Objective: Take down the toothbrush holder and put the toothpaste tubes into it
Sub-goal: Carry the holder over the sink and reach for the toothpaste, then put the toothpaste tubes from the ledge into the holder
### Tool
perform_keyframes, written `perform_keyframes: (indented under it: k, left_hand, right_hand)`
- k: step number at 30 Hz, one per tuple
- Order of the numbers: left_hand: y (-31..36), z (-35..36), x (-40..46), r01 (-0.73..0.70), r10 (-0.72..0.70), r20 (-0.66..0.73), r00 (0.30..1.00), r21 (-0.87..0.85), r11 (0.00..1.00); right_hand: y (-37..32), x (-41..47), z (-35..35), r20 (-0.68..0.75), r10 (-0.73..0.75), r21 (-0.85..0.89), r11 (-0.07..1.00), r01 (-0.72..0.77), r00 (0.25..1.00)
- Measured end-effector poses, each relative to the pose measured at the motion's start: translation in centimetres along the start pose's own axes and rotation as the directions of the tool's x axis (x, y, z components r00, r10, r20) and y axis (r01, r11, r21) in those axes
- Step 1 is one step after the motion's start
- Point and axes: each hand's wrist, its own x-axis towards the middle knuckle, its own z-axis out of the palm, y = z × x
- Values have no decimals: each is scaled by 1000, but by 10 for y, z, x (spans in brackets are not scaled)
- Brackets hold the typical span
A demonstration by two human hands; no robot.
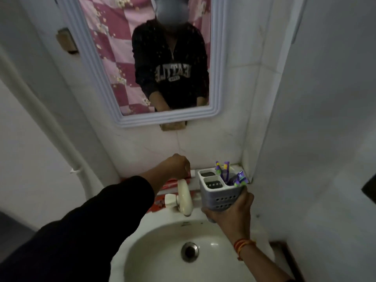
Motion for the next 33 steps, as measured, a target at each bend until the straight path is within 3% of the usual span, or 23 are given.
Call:
perform_keyframes:
  k: [6, 12, 16, 20, 25, 27, 29, 33]
  left_hand:
    - [-6, 25, 38, 90, -107, 168, 980, 107, 990]
    - [-25, 40, 41, 180, -203, 182, 962, 137, 974]
    - [-25, 47, 48, 98, -127, 145, 981, 190, 977]
    - [-33, 61, 57, -7, -31, 124, 992, 293, 956]
    - [-44, 58, 62, -118, 90, 105, 990, 302, 946]
    - [-40, 42, 62, -158, 133, 126, 983, 213, 964]
    - [-28, 20, 61, -206, 203, 109, 973, 10, 979]
    - [10, -27, 54, -239, 310, 141, 940, -375, 896]
  right_hand:
    - [42, 0, 27, 75, 1, 48, 999, -5, 997]
    - [53, -4, 38, 131, -5, 132, 991, -13, 991]
    - [55, -2, 39, 145, -50, 168, 986, 25, 988]
    - [60, 0, 40, 177, 49, 209, 974, -86, 983]
    - [57, 1, 38, 189, 104, 184, 973, -140, 976]
    - [55, 1, 35, 207, 108, 185, 972, -148, 972]
    - [51, 2, 32, 216, 131, 177, 969, -170, 968]
    - [44, 2, 27, 215, 159, 159, 968, -195, 964]
